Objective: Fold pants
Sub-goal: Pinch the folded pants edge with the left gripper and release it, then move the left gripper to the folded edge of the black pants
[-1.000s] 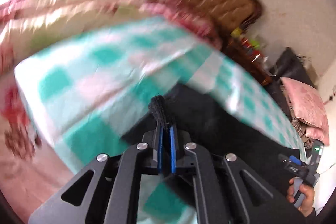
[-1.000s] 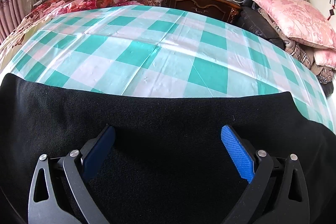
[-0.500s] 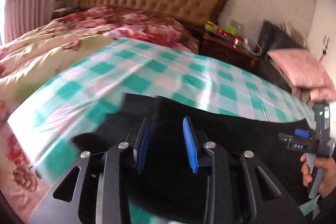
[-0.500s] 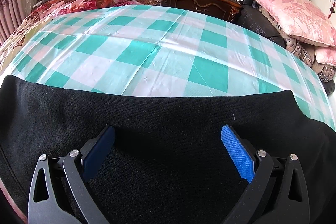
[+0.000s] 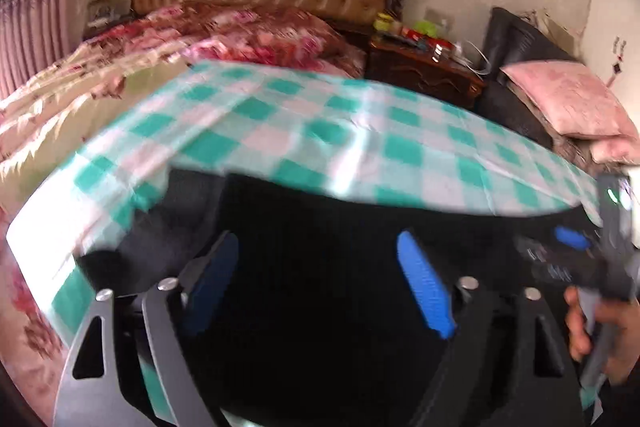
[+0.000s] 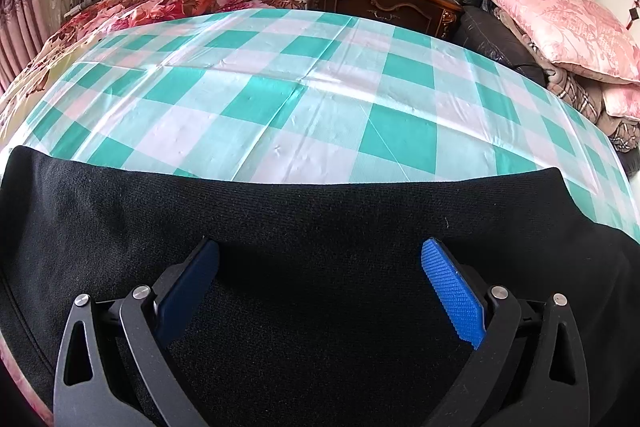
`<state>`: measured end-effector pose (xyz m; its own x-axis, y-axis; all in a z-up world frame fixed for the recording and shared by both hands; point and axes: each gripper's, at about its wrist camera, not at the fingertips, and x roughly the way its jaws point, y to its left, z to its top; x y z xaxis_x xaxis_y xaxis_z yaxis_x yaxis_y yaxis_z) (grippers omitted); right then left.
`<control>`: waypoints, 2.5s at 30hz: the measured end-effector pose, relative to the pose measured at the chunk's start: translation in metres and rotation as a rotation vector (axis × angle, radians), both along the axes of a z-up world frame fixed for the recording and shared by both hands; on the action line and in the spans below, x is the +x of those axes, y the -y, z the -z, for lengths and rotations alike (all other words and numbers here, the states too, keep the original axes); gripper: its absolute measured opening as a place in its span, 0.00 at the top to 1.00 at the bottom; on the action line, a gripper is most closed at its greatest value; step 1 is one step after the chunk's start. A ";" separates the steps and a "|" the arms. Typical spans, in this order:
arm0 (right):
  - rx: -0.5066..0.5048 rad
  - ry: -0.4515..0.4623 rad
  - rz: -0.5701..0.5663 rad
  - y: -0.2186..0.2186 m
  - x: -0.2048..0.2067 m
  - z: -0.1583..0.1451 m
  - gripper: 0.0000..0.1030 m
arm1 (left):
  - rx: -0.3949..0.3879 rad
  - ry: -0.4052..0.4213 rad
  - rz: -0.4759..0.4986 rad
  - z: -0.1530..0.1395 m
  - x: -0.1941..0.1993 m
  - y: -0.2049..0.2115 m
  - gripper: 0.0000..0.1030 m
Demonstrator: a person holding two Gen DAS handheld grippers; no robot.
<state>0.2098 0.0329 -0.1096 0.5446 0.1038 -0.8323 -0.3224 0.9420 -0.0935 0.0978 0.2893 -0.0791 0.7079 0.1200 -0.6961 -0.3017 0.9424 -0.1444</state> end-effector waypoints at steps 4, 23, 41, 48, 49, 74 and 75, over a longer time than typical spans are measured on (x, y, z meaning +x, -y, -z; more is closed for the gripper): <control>-0.001 0.001 0.000 0.000 0.000 0.000 0.05 | 0.052 -0.044 0.047 0.023 -0.013 0.033 0.01; 0.012 -0.042 -0.006 0.004 0.000 -0.002 0.05 | 0.114 -0.081 0.036 0.061 -0.013 0.039 0.01; 0.036 -0.041 -0.136 -0.028 -0.115 -0.003 0.04 | 0.155 -0.073 0.044 0.051 -0.014 0.032 0.24; 0.048 -0.009 -0.135 -0.024 -0.120 0.000 0.04 | 0.131 -0.075 -0.080 0.039 -0.023 -0.029 0.57; 0.048 -0.011 -0.134 -0.024 -0.120 0.000 0.04 | 0.110 -0.065 -0.083 0.035 -0.026 -0.035 0.62; 0.052 -0.008 -0.146 -0.023 -0.120 0.002 0.04 | 0.254 -0.293 -0.084 0.030 0.089 -0.079 0.30; 0.053 -0.008 -0.147 -0.023 -0.120 0.002 0.04 | 0.240 -0.275 -0.101 0.026 0.086 -0.084 0.30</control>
<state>0.0897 0.0555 -0.1118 0.5138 0.2255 -0.8278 -0.4576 0.8882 -0.0421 0.1839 0.3729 -0.1049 0.4749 0.3621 -0.8021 -0.3914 0.9032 0.1760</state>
